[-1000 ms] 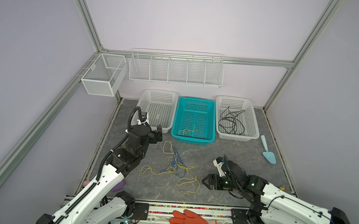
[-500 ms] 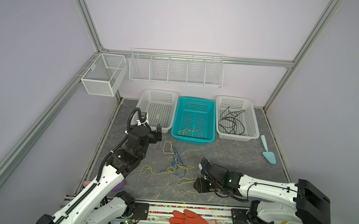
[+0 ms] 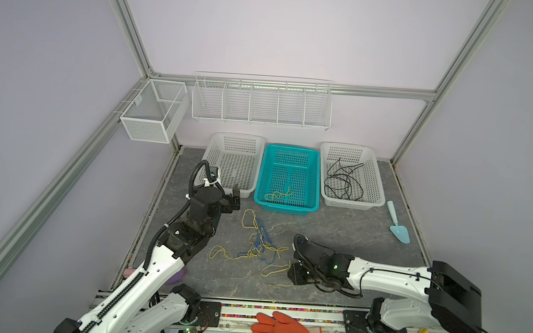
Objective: Untangle the cables
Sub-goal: 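Close the right gripper on the yellow cable loop nearest the robot, then lift the yellow cable with the right gripper over the teal basket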
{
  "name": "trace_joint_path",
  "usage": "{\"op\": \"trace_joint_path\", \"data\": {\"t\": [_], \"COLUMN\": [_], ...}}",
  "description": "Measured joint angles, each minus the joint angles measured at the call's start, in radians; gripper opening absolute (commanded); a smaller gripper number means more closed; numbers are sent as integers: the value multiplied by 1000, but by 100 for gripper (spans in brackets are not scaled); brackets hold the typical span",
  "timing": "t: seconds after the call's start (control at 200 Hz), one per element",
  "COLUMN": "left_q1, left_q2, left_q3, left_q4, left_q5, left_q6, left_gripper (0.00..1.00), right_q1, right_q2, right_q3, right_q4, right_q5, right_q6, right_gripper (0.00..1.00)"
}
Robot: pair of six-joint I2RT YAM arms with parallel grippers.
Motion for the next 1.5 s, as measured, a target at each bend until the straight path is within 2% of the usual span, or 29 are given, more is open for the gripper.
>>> {"op": "trace_joint_path", "data": {"t": [0.375, 0.605, 0.8, 1.07, 1.29, 1.5], "left_q1": [0, 0, 0, 0, 0, 0], "left_q2": [3, 5, 8, 17, 18, 19], "left_q3": [0, 0, 0, 0, 0, -2], "left_q4": [5, 6, 6, 6, 6, 7], "left_q5": [0, 0, 0, 3, 3, 3], "left_q6": [3, 7, 10, 11, 14, 19], "left_gripper": [99, 99, 99, 99, 99, 99], "right_q1": [0, 0, 0, -11, -130, -294], "right_q2": [17, 14, -48, -251, -367, -328], "right_q3": [0, 0, 0, 37, 152, 363], "right_q4": [0, -2, -40, -191, -280, -314], "right_q5": [4, 12, 46, 153, 197, 186], "right_q6": [-1, -4, -20, -76, -163, -282], "right_gripper": [22, 6, 6, 6, 6, 6]}}
